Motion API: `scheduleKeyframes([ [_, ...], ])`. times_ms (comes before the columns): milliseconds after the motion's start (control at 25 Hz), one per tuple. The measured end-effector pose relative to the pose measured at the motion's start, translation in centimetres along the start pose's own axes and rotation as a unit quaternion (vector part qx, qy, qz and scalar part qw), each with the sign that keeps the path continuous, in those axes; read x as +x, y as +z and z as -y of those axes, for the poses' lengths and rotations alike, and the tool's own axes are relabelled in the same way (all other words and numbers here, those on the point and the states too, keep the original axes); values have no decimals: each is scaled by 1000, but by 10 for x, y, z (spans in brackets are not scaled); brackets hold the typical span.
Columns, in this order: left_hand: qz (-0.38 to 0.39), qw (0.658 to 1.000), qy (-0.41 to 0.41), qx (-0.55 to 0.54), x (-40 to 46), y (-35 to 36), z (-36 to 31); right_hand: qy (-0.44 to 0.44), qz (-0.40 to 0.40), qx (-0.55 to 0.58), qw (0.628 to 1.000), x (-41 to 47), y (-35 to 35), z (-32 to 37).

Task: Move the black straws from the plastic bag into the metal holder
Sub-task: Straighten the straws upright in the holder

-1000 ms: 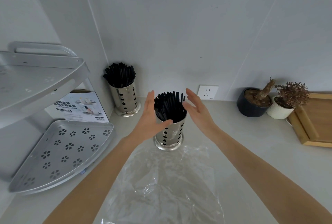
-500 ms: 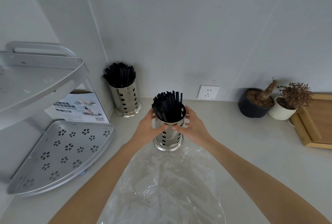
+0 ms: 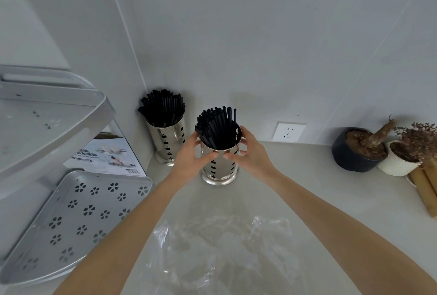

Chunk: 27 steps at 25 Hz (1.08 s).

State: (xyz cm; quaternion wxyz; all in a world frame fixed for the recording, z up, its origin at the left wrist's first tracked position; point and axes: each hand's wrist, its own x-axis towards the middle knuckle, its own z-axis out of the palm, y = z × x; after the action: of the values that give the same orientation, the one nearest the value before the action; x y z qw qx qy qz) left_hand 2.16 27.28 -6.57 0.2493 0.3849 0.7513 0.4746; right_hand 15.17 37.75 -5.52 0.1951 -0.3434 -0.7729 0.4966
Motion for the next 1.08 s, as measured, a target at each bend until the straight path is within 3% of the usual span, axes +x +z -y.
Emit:
scheduleKeyframes([
  [560, -46, 999, 12, 15, 42, 3, 7, -8, 19, -8, 1000, 55, 7, -10],
  [760, -53, 998, 26, 29, 33, 8, 5, 29, 46, -56, 997, 49, 6, -12],
  [920, -41, 998, -33, 45, 20, 3, 15, 68, 50, -104, 991, 31, 5, -18],
  [1080, -33, 999, -35, 13, -11, -1, 15, 74, 54, -118, 989, -3, 9, -24],
])
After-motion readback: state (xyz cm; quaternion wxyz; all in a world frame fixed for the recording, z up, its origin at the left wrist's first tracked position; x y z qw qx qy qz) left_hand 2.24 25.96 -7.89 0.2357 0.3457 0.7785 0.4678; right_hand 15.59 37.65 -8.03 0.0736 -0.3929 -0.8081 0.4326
